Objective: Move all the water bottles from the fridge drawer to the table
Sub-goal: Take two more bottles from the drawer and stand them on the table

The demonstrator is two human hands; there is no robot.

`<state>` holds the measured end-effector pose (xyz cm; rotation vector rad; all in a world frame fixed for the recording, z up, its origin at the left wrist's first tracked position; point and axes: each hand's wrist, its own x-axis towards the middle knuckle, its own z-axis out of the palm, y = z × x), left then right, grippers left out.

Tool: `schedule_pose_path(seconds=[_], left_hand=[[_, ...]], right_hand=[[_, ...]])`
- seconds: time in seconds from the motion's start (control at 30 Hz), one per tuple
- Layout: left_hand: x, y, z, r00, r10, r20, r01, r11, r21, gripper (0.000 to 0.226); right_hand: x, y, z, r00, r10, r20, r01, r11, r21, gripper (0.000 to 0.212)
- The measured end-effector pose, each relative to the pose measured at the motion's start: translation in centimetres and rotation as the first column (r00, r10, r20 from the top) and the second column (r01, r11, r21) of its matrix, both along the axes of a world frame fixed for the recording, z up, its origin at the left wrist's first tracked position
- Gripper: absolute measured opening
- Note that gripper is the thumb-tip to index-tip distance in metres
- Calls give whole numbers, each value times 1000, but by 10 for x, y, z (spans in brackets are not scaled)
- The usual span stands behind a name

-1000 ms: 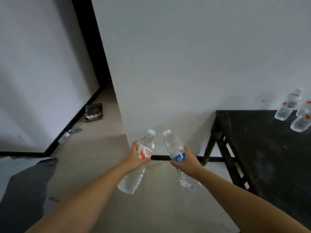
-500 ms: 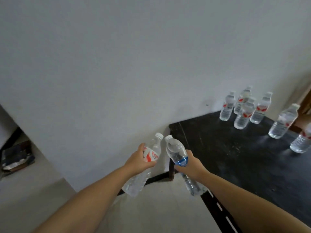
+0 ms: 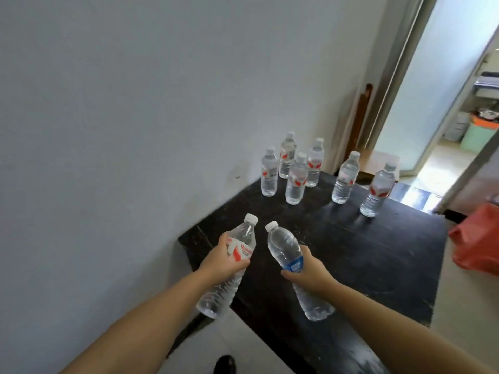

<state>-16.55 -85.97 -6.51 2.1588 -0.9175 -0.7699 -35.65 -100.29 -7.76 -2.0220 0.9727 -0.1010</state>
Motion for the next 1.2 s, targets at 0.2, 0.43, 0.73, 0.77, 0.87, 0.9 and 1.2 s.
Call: schedule_pose_path(seconds=[0.2,0.43,0.73,0.77,0.87,0.9,1.2], left_hand=[[14,-126,-13,956,-293,-31,294,955,42,88],[21,-272,-10,868,-496,-18,496,868,11,69],[8,-371,-16,801,-595,-62,585,801,-123,60],[6,-379,-18,805,-588,-79,573,805,-156,58],[3,-396,-23,825,-549,-136,513,827,-228,50],[3,-400,-26,821,-549,-158,509,829,-232,49],[12,-413,-65,792,-579,-195,531,810,-251,61]], right_hand=[[-20,-69,-12,957,-292,1,292,956,10,66],[-28,-148,-7,756,-655,22,653,756,45,53],[-16,-226,-13,528,-845,89,847,531,15,60],[-13,-233,-16,507,-856,105,859,511,24,60],[-5,-247,-25,435,-885,163,892,448,53,64],[-3,-250,-28,417,-892,176,899,433,66,66],[0,-250,-59,381,-904,193,905,408,121,71]])
